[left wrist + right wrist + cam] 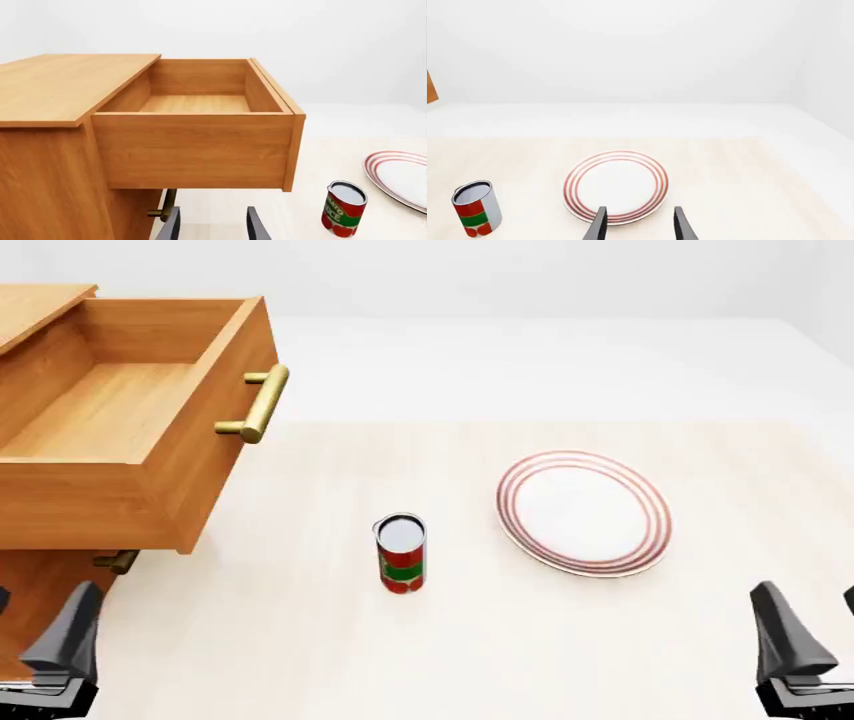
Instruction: Put the bowl in the top drawer of the cabinet.
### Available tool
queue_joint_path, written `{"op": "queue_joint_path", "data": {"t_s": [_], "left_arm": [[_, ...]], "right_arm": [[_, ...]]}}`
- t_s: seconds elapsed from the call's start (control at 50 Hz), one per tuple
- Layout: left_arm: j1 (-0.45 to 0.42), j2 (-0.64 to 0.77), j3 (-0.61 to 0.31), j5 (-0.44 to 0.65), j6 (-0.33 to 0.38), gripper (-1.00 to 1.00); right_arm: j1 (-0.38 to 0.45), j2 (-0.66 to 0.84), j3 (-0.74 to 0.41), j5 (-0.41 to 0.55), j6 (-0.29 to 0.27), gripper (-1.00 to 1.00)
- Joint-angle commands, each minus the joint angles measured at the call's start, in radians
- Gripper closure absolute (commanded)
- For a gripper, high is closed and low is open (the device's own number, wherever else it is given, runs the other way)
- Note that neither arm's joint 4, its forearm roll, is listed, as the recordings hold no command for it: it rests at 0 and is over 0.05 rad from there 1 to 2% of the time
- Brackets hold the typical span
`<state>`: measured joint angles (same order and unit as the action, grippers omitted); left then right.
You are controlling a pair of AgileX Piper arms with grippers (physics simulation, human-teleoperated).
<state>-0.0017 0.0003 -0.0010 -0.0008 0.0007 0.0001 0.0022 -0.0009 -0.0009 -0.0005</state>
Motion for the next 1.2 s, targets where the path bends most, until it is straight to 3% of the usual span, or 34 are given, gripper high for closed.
{"op": "queue_joint_path", "data": {"t_s": [0.02,0.3,0.38,0.44,0.68,0.82,0.94,0.96,1.2], "left_arm": [[-0.007,0.000,-0.002,-0.003,0.005,-1.00],[-0.008,0.000,0.000,0.009,0.004,-1.00],[-0.061,0.000,-0.019,-0.024,-0.014,-1.00],[-0.072,0.000,-0.036,0.023,-0.071,-1.00],[-0.134,0.004,-0.108,0.125,-0.041,-1.00],[-0.201,0.002,-0.187,0.207,-0.029,-1.00],[-0.253,0.003,-0.248,0.284,-0.076,-1.00],[-0.305,0.002,-0.271,0.304,-0.087,-1.00],[-0.508,0.044,-0.317,0.349,-0.143,-1.00]], "right_arm": [[0.000,0.004,-0.001,-0.002,-0.001,-1.00],[0.000,0.005,-0.001,-0.003,-0.001,-1.00],[0.000,0.006,-0.002,-0.002,-0.001,-1.00],[0.000,0.006,-0.003,-0.002,-0.001,-1.00],[0.000,0.005,-0.004,0.000,-0.001,-1.00],[0.000,0.003,-0.003,0.000,-0.001,-1.00],[0.000,0.003,-0.002,0.000,-0.001,-1.00],[0.000,0.003,-0.002,0.000,-0.001,-1.00],[0.000,0.003,-0.003,0.001,-0.002,-1.00]]}}
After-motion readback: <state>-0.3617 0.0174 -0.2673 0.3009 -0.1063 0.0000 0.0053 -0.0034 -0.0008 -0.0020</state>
